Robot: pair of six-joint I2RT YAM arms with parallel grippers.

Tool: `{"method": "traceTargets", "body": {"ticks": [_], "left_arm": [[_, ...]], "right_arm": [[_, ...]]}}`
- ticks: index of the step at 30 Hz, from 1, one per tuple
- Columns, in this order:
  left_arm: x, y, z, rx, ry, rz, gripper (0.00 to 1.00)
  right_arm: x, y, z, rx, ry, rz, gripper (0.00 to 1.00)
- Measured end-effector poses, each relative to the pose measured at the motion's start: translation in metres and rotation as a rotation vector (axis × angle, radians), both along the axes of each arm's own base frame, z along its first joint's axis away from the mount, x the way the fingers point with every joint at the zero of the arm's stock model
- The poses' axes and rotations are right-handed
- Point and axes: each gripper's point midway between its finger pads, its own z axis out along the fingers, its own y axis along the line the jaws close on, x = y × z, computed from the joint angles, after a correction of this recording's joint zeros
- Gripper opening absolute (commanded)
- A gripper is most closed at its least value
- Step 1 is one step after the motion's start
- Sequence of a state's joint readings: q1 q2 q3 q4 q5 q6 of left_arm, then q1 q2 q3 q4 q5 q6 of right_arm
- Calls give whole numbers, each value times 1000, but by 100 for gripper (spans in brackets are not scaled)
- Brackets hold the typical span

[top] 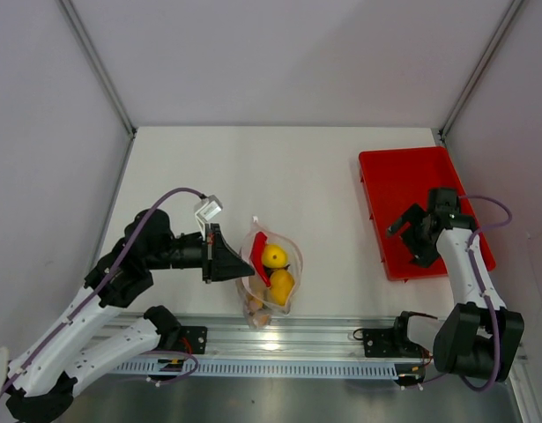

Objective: Place the food in the zip-top bag and seal the zipper
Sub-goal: Zip the zipper food storage bag at the center of the board.

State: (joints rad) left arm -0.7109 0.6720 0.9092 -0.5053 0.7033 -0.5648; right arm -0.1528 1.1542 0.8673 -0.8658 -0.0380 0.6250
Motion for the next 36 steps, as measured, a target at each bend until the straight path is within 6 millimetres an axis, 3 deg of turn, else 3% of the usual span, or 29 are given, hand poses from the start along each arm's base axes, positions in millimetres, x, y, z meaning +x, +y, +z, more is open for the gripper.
{"method": "traceTargets", "body": {"ticks": [4,7,11,15,18,23,29,32,36], "left_arm": [[2,2,-1,6,3,27,0],[6,3,-1,8,5,53,1],[19,0,-2,15,3,104,1],[41,-3,1,35,-3,181,1],[58,-3,3,52,-8,248,1],[71,1,4,57,-8,332,1],[76,6,0,77,14,381,1],[74,9,3,79,17,387,1],[71,11,11,70,7,388,1]], "right_arm": [[1,14,3,32,-15,50,95],[3,44,15,42,-52,190,96],[7,106,47,61,-150,460,95],[2,175,95,99,-311,738,90],[-9,209,124,146,-431,873,84],[-28,220,167,226,-603,957,74],[-66,235,214,385,-778,1099,74],[-83,248,220,436,-795,1187,73],[-89,261,207,465,-734,1250,74]]}}
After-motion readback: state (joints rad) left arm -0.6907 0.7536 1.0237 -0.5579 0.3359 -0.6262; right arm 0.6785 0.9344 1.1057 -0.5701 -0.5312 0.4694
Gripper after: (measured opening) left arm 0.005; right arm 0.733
